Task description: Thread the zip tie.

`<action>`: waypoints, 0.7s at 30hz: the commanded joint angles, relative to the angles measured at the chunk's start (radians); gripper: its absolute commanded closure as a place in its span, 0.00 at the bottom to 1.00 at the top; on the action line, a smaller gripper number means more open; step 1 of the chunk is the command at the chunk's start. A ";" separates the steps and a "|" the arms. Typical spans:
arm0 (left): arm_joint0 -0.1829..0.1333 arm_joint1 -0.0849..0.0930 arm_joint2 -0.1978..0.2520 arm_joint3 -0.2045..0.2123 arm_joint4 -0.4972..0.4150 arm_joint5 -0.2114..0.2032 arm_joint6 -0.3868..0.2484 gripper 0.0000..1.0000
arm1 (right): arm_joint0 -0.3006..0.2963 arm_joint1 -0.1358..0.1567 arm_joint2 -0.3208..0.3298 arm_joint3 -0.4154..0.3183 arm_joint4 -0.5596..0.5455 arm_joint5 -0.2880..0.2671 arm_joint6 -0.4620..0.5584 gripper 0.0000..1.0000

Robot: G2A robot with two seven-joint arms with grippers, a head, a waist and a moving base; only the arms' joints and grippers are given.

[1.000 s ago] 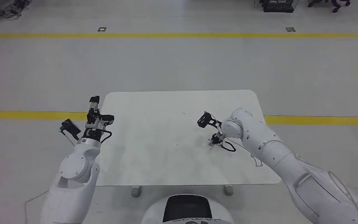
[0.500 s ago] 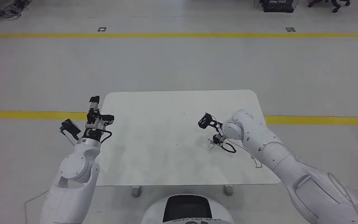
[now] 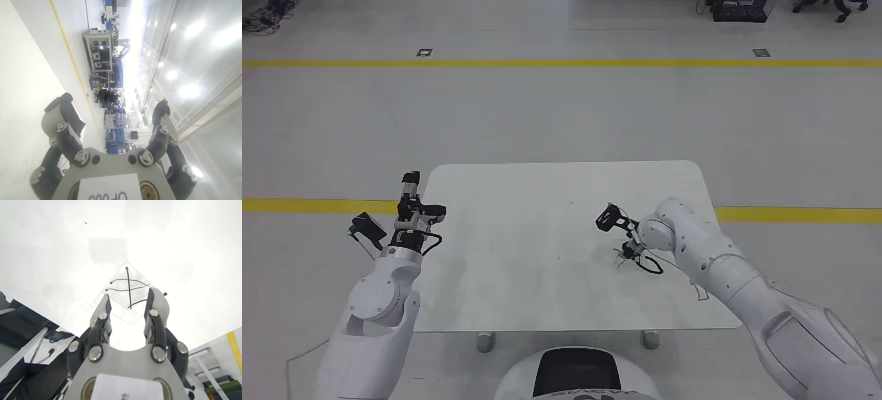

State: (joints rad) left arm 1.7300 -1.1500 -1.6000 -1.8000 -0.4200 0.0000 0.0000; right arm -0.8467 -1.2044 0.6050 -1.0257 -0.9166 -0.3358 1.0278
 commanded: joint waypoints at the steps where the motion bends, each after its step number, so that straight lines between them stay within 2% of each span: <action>1: 0.000 0.000 0.000 0.000 0.000 0.000 0.000 0.00 | 0.000 -0.003 -0.002 0.004 -0.001 -0.001 0.000 0.60; 21: 0.000 0.000 0.000 0.000 0.000 0.000 0.000 0.00 | 0.017 -0.050 -0.038 0.094 -0.015 -0.004 -0.016 0.75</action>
State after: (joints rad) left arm 1.7300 -1.1500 -1.6000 -1.8000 -0.4200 0.0000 0.0000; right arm -0.8303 -1.2522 0.5684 -0.9376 -0.9318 -0.3385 1.0137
